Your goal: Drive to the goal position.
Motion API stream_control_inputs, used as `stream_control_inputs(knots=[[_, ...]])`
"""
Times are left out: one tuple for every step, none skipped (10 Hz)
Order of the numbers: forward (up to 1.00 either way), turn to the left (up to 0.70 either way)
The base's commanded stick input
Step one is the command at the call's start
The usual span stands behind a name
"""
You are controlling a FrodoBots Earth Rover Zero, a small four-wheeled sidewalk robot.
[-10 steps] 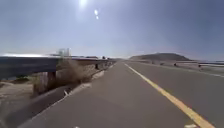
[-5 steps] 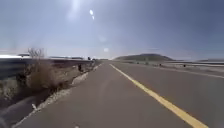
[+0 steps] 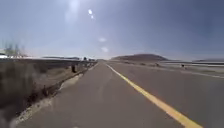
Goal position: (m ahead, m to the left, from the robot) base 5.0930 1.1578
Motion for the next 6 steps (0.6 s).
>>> stream_control_inputs(knots=[[0.85,0.0],[0.85,0.0],[0.85,0.0],[0.85,0.0],[0.85,0.0],[0.85,0.0]])
